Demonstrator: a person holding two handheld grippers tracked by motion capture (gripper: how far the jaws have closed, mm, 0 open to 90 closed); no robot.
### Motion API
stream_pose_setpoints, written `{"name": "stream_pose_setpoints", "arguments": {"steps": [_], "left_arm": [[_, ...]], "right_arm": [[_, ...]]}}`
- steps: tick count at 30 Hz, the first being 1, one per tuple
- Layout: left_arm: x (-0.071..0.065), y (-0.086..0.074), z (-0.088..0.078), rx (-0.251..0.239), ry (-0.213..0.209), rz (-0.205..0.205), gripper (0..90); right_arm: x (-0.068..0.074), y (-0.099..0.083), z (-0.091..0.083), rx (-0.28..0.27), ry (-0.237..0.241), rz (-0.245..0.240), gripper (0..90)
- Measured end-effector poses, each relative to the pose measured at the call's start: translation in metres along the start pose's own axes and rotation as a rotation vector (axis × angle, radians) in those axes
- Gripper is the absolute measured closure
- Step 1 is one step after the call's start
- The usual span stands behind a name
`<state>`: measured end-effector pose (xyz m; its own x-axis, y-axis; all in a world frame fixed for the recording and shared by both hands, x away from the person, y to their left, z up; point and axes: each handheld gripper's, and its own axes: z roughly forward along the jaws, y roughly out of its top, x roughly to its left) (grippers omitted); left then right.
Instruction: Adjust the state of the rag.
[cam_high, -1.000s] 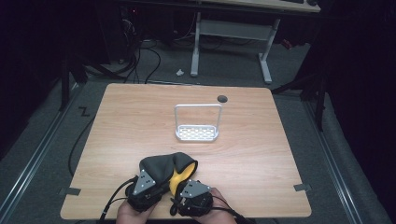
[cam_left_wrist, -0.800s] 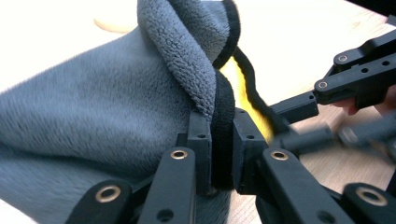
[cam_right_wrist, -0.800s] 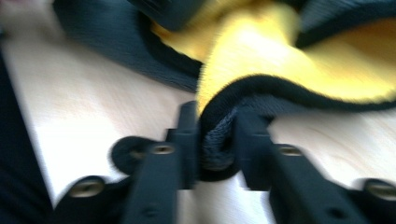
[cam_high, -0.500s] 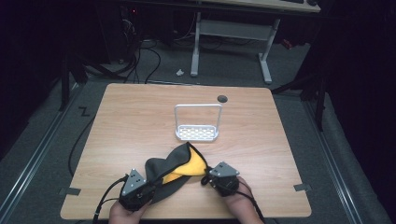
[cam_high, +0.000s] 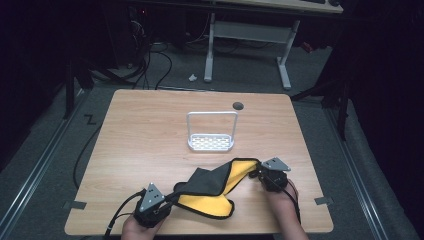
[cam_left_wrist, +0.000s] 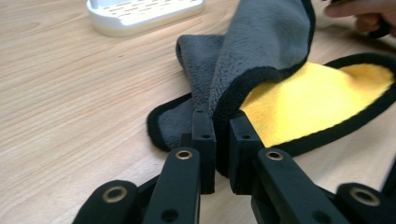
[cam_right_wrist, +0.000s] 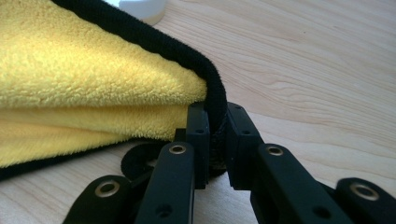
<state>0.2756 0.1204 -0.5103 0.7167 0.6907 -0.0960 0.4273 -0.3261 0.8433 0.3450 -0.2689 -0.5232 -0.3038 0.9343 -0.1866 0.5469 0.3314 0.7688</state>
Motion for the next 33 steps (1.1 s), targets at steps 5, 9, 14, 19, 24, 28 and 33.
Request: {"name": "stream_pose_setpoints", "arguments": {"steps": [5,9,14,19,24,28,33], "left_arm": [[0.016,-0.003,-0.003,-0.005,0.046,-0.036,83.0],[0.036,-0.008,-0.005,0.007,0.082,-0.088,82.4],[0.054,-0.015,-0.006,0.037,0.142,-0.13,74.4],[0.045,-0.01,-0.013,0.004,0.156,-0.098,59.3],[0.028,-0.004,-0.022,-0.032,0.174,-0.062,49.3],[0.015,-0.001,-0.025,-0.054,0.091,-0.079,48.3],[-0.011,0.003,-0.013,-0.039,-0.016,-0.047,47.2]], "right_arm": [[0.009,0.003,-0.005,-0.015,0.024,-0.015,64.9],[0.014,0.007,-0.012,-0.041,0.082,0.021,55.4],[0.028,0.012,-0.026,-0.088,0.115,-0.007,53.1],[0.05,0.019,-0.045,-0.148,0.136,-0.069,51.6],[0.065,0.022,-0.051,-0.161,0.18,-0.087,51.1],[0.072,0.021,-0.049,-0.146,0.201,-0.102,51.4],[0.074,0.02,-0.046,-0.135,0.215,-0.101,51.5]]}}
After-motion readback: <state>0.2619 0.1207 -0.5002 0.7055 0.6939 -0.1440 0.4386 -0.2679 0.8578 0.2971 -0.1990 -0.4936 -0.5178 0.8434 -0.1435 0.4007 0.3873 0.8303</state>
